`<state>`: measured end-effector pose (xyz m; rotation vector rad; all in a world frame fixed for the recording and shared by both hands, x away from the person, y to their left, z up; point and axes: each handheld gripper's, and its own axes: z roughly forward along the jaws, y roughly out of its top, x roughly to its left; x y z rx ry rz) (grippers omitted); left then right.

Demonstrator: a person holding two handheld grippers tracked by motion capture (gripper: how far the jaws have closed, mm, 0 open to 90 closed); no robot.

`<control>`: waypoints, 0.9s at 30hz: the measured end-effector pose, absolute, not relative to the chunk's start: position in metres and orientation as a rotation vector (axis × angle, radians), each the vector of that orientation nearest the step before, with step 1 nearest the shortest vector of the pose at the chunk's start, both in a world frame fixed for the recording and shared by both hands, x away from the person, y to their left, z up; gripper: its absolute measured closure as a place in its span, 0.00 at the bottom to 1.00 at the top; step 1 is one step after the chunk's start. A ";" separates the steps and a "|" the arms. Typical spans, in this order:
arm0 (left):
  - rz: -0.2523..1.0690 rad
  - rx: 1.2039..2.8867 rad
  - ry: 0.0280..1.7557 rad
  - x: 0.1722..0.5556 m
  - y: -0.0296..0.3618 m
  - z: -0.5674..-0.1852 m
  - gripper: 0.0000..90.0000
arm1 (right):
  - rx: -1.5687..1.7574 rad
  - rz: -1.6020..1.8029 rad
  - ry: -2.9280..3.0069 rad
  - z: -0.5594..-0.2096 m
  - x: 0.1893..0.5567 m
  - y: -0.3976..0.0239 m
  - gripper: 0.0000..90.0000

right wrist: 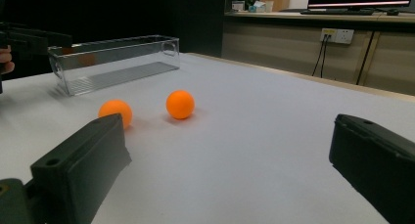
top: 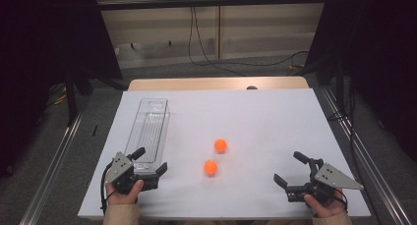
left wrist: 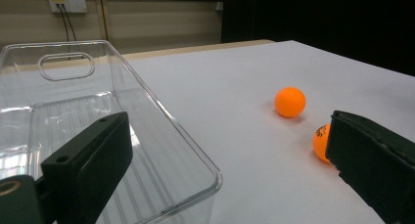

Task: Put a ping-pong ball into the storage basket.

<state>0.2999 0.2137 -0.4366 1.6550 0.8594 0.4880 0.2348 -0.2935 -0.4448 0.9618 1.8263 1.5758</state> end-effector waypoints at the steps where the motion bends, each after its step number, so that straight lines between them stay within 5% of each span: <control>1: 0.488 1.655 0.859 0.300 0.214 -0.437 0.04 | 0.962 1.576 1.826 -0.445 0.235 -0.293 0.00; 27: 0.442 1.680 0.828 0.300 0.203 -0.436 0.03 | 0.954 1.581 1.837 -0.445 0.236 -0.293 0.00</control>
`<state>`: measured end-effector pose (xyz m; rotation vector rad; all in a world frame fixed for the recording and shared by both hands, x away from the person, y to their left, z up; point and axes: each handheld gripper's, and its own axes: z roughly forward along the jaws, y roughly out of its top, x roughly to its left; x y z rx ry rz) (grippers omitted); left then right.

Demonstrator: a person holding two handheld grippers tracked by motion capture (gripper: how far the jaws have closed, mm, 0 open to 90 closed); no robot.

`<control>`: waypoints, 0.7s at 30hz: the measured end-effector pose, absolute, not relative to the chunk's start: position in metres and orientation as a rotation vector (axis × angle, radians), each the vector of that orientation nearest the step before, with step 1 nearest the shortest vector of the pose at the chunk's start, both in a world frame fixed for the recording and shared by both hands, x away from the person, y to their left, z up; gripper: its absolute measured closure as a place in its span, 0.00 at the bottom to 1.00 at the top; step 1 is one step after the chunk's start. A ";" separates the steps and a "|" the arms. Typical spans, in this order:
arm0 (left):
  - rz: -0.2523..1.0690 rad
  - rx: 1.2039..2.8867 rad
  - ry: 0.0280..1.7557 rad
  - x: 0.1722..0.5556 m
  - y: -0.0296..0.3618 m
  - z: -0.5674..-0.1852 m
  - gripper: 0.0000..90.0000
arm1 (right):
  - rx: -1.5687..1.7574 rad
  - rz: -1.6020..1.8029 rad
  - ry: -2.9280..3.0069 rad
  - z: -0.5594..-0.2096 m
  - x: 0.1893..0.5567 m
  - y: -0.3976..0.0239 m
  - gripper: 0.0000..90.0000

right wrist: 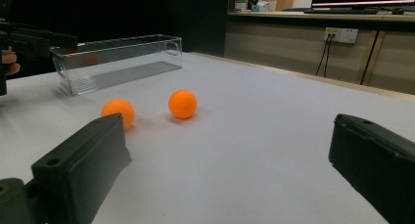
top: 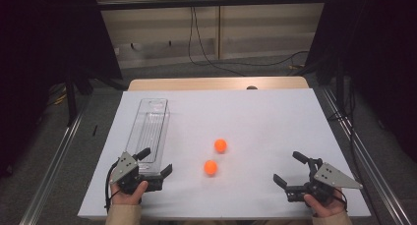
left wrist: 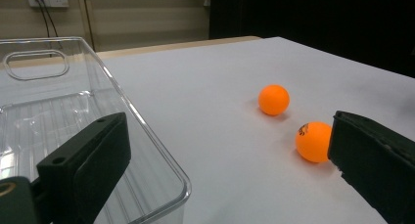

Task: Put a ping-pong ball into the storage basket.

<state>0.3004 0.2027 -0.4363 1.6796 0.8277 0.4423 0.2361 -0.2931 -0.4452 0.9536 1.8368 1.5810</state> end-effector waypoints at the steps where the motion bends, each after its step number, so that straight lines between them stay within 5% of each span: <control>1: 0.437 1.679 0.825 0.300 0.202 -0.436 0.03 | 0.952 1.581 1.839 -0.445 0.236 -0.293 0.00; 21: 0.372 1.695 0.781 0.304 0.182 -0.435 0.02 | 0.950 1.586 1.839 -0.445 0.235 -0.294 0.00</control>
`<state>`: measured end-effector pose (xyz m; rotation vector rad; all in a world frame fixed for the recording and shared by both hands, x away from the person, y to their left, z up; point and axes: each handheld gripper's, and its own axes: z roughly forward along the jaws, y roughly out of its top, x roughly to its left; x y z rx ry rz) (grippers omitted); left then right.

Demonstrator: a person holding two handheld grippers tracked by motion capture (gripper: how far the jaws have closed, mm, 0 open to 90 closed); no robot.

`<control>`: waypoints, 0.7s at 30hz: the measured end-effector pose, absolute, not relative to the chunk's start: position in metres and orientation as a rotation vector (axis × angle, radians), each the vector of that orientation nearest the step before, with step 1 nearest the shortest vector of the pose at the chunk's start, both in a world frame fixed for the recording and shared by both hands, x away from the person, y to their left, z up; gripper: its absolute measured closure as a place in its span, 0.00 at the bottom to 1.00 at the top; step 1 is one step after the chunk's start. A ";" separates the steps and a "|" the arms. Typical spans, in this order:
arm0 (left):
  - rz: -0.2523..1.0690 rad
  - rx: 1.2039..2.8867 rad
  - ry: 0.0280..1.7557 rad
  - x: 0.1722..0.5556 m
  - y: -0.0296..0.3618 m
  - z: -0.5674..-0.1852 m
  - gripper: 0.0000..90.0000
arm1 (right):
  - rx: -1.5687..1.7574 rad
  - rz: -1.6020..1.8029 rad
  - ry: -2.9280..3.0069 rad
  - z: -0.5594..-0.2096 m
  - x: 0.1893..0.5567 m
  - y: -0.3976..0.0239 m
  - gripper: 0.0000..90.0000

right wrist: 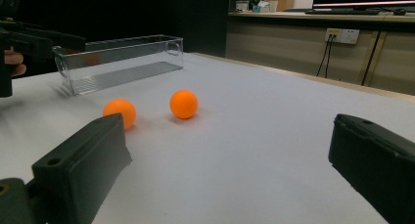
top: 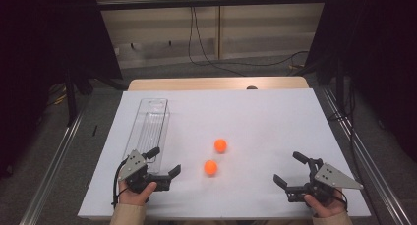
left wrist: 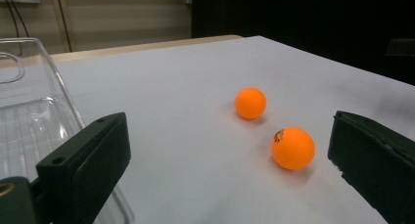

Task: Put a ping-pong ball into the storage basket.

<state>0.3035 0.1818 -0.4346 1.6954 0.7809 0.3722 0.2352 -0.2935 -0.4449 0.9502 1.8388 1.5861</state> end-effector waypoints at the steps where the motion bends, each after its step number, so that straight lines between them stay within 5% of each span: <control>1: 0.366 1.702 0.777 0.304 0.181 -0.434 0.02 | 0.951 1.586 1.839 -0.445 0.235 -0.294 0.00; 21: 0.319 1.753 0.729 0.305 0.162 -0.435 0.02 | 0.947 1.588 1.843 -0.445 0.235 -0.294 0.00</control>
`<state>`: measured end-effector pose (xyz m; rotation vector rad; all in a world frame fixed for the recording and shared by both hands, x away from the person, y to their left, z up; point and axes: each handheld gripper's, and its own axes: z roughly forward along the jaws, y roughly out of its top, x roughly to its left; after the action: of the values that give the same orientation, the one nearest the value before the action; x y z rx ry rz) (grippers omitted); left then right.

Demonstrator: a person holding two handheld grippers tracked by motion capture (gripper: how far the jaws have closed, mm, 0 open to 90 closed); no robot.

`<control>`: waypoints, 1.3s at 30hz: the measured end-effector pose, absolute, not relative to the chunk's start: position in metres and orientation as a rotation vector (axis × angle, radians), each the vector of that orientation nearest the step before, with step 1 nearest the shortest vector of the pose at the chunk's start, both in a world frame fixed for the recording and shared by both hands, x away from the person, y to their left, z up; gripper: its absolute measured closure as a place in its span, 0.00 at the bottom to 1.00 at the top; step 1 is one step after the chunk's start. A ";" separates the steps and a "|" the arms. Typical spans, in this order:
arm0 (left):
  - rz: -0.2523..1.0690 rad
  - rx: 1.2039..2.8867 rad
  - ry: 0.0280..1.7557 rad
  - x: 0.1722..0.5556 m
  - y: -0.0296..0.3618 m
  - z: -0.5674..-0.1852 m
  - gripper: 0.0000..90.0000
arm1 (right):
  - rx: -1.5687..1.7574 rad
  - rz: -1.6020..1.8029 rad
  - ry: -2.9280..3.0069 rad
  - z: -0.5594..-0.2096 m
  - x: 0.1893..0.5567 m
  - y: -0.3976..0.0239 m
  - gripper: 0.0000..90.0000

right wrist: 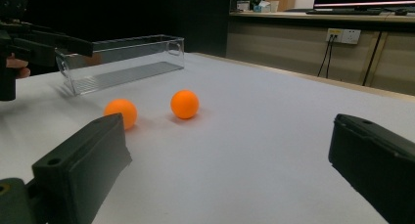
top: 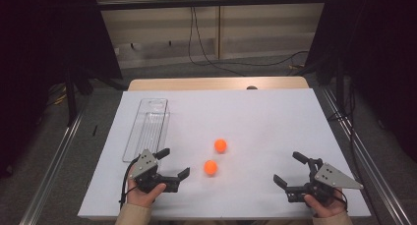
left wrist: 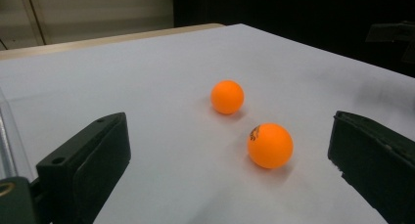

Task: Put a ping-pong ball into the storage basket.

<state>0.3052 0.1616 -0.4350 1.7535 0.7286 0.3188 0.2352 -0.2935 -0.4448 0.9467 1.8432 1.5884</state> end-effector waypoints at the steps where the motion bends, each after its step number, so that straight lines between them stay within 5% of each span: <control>1: 0.317 1.757 0.726 0.306 0.160 -0.435 0.02 | 0.947 1.588 1.843 -0.445 0.235 -0.294 0.00; 39: 0.270 1.831 0.688 0.308 0.137 -0.438 0.03 | 0.936 1.596 1.844 -0.444 0.235 -0.292 0.01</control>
<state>0.3081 0.1366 -0.4379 1.8308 0.6881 0.2702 0.2351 -0.2923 -0.4442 0.9363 1.8440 1.5958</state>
